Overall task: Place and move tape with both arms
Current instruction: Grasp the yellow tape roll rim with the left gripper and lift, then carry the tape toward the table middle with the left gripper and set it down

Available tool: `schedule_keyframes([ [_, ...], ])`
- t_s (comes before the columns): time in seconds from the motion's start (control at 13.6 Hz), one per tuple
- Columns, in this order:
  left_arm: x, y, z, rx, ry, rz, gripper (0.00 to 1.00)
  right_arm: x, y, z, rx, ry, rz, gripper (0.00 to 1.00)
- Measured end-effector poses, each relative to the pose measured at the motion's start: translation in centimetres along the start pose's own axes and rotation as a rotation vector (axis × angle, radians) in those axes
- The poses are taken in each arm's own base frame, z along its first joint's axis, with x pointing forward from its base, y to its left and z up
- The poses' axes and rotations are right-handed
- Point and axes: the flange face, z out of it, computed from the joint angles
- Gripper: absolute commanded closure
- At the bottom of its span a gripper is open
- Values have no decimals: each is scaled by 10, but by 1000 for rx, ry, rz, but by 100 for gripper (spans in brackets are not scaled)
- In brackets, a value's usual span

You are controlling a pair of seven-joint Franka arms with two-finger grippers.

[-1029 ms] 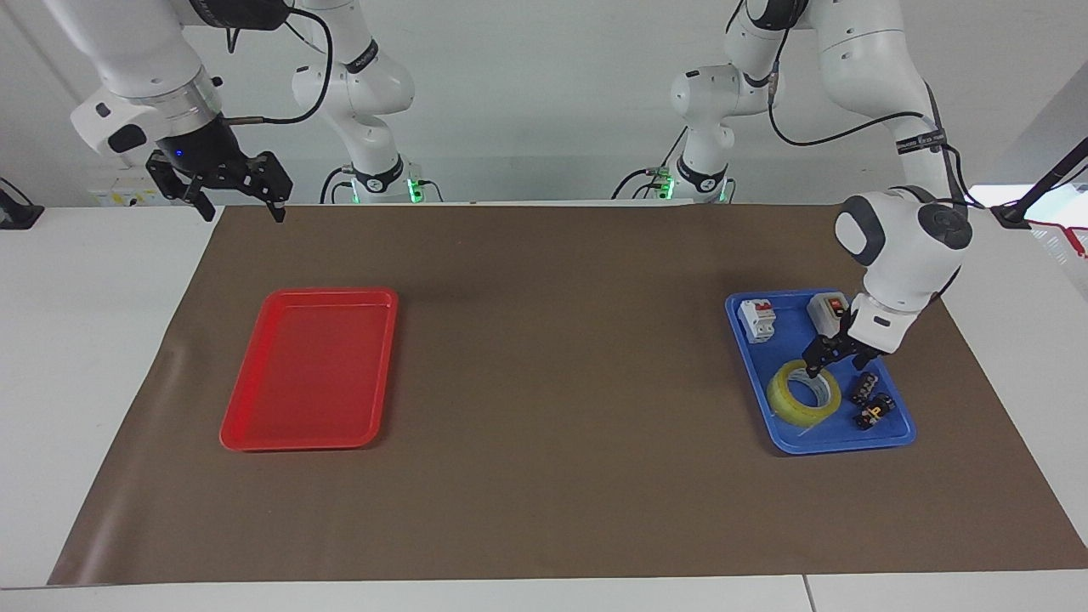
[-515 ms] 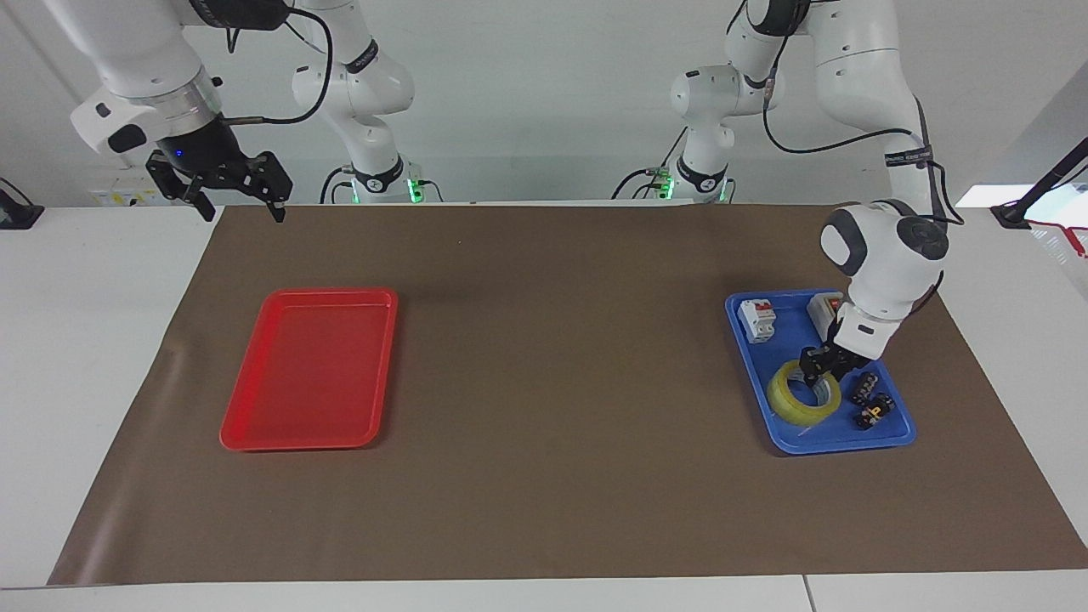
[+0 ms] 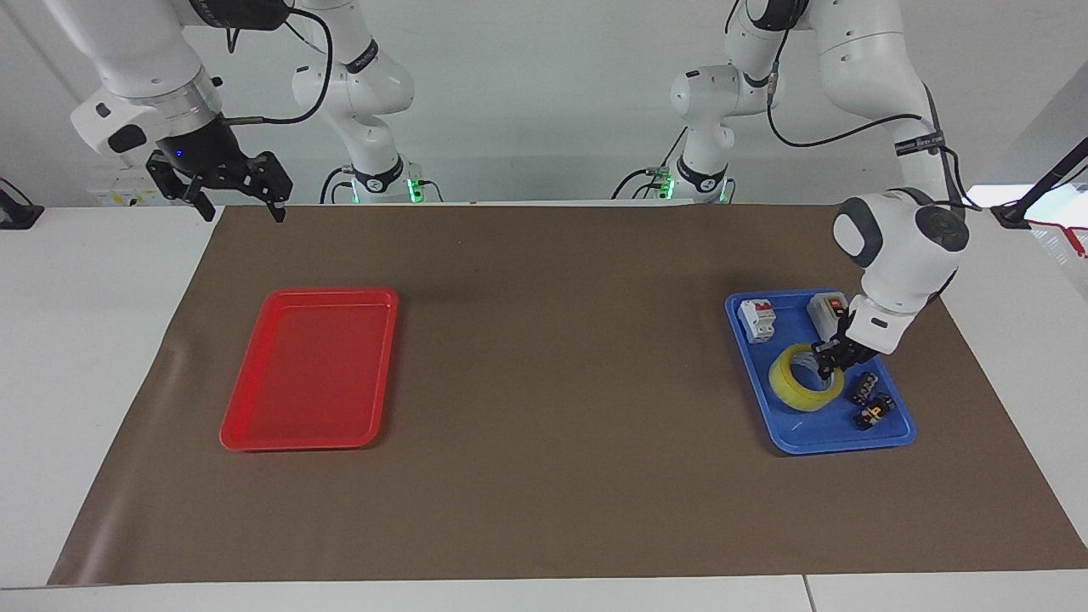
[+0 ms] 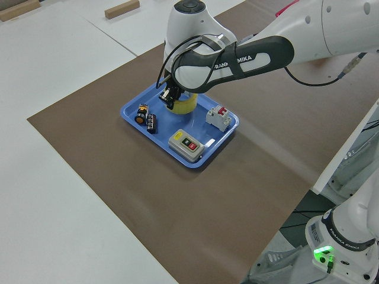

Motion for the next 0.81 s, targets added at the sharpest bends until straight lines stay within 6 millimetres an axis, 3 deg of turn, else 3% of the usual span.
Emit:
schedule_keyframes([
  [0.15,2,21,-38,-6,4,-23,100,0,0,0,0,0,0,0],
  [0.29,-4,68,-53,-15,13,-46,100,0,0,0,0,0,0,0],
  [0.59,-33,183,-46,-26,-6,-64,100,0,0,0,0,0,0,0],
  [0.81,-66,270,-36,-20,9,-104,100,0,0,0,0,0,0,0],
])
